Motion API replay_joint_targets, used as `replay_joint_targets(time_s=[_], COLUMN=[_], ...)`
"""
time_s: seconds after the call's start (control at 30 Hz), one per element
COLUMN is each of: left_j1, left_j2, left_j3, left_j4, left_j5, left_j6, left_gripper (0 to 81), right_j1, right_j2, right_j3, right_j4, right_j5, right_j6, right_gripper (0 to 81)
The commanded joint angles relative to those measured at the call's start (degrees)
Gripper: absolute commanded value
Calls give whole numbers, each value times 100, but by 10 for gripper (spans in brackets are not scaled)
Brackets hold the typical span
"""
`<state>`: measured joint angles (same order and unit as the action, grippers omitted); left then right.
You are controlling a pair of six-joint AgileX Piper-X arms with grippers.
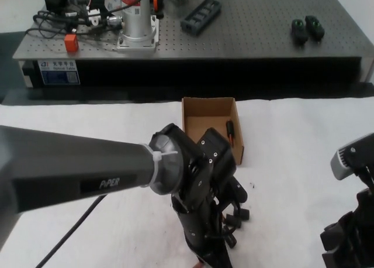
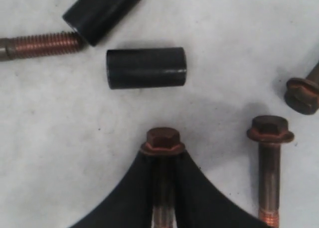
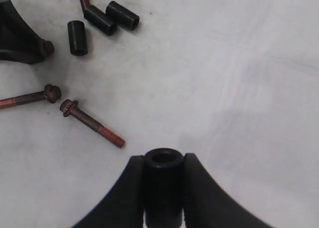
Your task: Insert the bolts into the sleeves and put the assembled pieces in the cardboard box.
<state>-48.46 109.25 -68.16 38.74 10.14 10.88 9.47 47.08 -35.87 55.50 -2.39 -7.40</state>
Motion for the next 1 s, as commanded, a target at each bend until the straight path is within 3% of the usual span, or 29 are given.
replay_joint_targets(time_s=[0.0,0.2,0.27,0.4,0.5,0.67,0.97], left_j1=[-22,195,353,685,761,759,759], left_j2=[3,-1122,-1669,-2775,-3293,-3487,-3487], left_j3=[-263,-210,112,1087,1644,2032,2030], left_j4=[64,-547,-1101,-2886,-4241,-4954,-4987], left_j5=[81,41,86,1012,1499,1805,2024], left_j6=[-220,-1297,-1826,-3081,-3981,-4611,-4609], left_gripper=[6,6,6,6,6,6,6], right_j1=[-35,5,3,146,511,1132,1268], right_j2=[-49,-262,-387,-458,-458,-285,195], right_j3=[-25,102,330,923,1352,1480,1480], right_j4=[-7,-390,-924,-2116,-3464,-5386,-6563], right_j5=[-307,-1641,-2428,-3421,-3470,-3314,-2966], right_j6=[92,455,740,1667,2295,2972,3231], right_gripper=[25,25,25,25,25,25,25])
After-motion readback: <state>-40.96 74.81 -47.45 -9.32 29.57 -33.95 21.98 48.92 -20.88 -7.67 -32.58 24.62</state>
